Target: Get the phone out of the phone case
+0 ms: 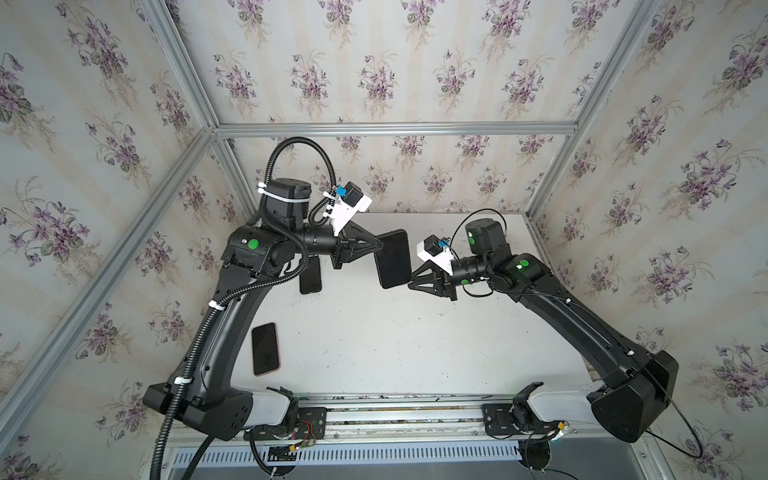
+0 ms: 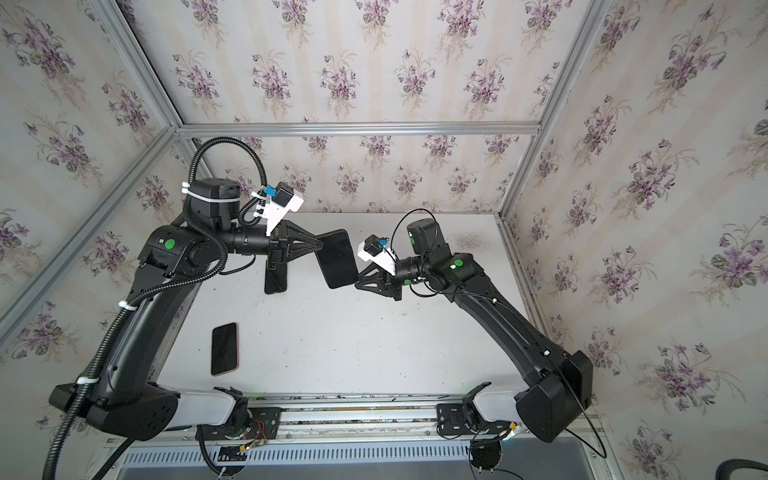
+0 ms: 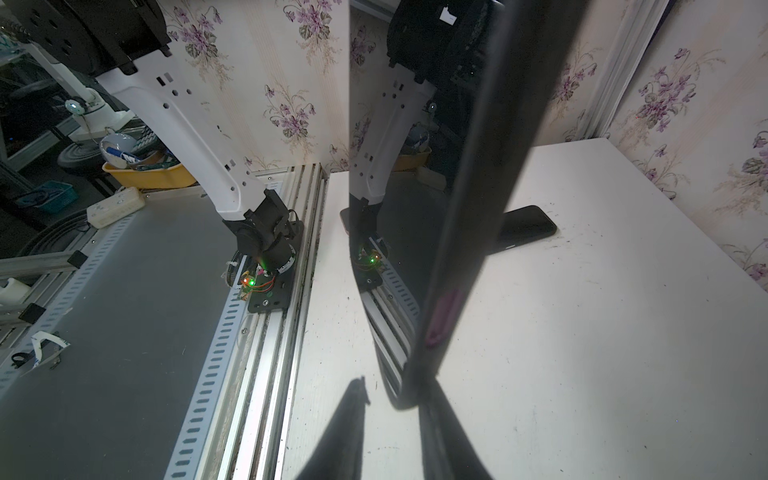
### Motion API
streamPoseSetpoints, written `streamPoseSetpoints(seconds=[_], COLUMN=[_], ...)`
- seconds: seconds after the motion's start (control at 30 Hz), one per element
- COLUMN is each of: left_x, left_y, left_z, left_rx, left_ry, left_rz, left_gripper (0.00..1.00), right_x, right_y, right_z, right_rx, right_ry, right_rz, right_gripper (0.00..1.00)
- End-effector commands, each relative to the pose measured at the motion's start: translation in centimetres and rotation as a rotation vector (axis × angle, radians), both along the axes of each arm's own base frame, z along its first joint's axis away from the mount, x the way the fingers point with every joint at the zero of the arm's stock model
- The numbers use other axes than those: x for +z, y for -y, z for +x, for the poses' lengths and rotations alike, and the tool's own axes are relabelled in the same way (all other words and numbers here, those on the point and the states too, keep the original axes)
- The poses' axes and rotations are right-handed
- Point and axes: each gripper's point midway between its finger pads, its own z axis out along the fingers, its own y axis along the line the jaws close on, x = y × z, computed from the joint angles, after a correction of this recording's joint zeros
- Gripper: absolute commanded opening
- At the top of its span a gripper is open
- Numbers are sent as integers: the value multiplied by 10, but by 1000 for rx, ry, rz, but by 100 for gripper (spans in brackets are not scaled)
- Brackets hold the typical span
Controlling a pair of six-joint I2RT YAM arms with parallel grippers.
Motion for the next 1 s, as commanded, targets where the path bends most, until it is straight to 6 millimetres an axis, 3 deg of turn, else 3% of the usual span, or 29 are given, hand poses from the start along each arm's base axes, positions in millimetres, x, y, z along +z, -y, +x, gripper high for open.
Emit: streamPoseSetpoints(seconds=[0.0, 0.23, 0.5, 0.87, 0.9, 0.97], left_x=[10, 10, 10, 14, 13, 12], left_y=[3, 3, 4, 14, 15, 15], left_z=[0, 0, 0, 3, 4, 4], left_rx=[-26, -28, -30, -76, -75, -78], left_ry=[44, 43, 35, -15, -17, -21], left_rz=[-27, -29, -35, -90, -90, -91], left_gripper=[0, 0, 0, 0, 0, 0], right_x=[6, 8, 7, 15, 15, 14], right_y=[0, -2, -2, -5, -14, -14], right_z=[-4, -3, -3, 1, -9, -8], right_rx=[17, 18, 29, 33, 67, 67], right_ry=[25, 32, 40, 84, 85, 86], right_rz=[9, 12, 10, 41, 45, 46], right_gripper=[24, 20, 7, 3, 3, 3])
